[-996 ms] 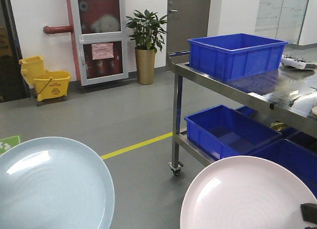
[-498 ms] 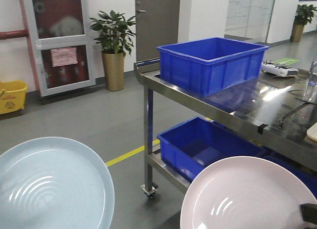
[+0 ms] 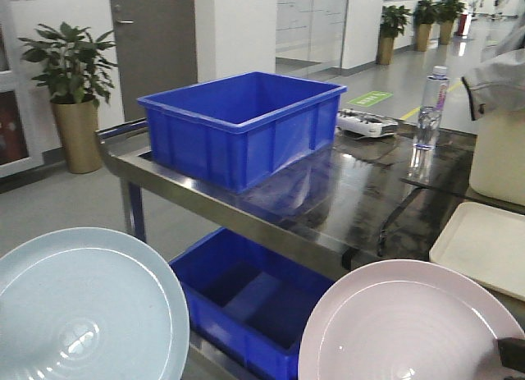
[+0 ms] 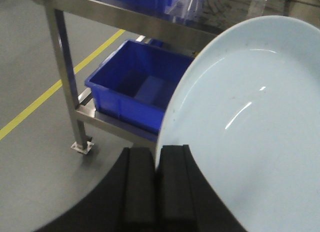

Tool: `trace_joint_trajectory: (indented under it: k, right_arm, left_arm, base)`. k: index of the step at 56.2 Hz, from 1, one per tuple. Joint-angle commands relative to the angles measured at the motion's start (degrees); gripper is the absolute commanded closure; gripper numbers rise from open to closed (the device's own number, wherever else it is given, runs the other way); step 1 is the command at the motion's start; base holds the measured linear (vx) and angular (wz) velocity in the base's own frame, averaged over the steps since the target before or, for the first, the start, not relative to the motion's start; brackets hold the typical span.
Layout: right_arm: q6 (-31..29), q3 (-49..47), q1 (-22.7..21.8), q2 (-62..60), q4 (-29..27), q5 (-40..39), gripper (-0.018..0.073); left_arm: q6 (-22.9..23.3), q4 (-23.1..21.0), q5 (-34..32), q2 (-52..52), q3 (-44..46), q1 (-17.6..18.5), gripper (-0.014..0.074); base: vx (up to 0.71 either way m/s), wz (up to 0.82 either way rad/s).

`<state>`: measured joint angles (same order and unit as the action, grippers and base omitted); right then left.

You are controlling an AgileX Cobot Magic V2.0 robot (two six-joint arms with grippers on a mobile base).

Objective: Grab plate from conveyor and place on tray
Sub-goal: 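Drive the base to the steel table carrying both plates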

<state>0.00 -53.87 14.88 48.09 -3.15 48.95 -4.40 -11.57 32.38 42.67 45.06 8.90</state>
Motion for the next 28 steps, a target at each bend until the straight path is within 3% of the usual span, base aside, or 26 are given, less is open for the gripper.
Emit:
trace_joint_trajectory:
  k: [1,28]
  right_arm:
    - [-0.40,-1.70,0.01,-0.30,0.00,-4.18,0.0568]
    - [-0.40,-1.70,0.01,-0.30,0.00,-4.18,0.0568]
  left_arm:
    - [0.36,-0.87,-4.80,-0.22,1.70,0.29,0.0595]
    - [0.36,-0.87,-4.80,-0.22,1.70,0.29,0.0594]
  base:
    - [0.42,-0.51]
    - [0.38,-0.58]
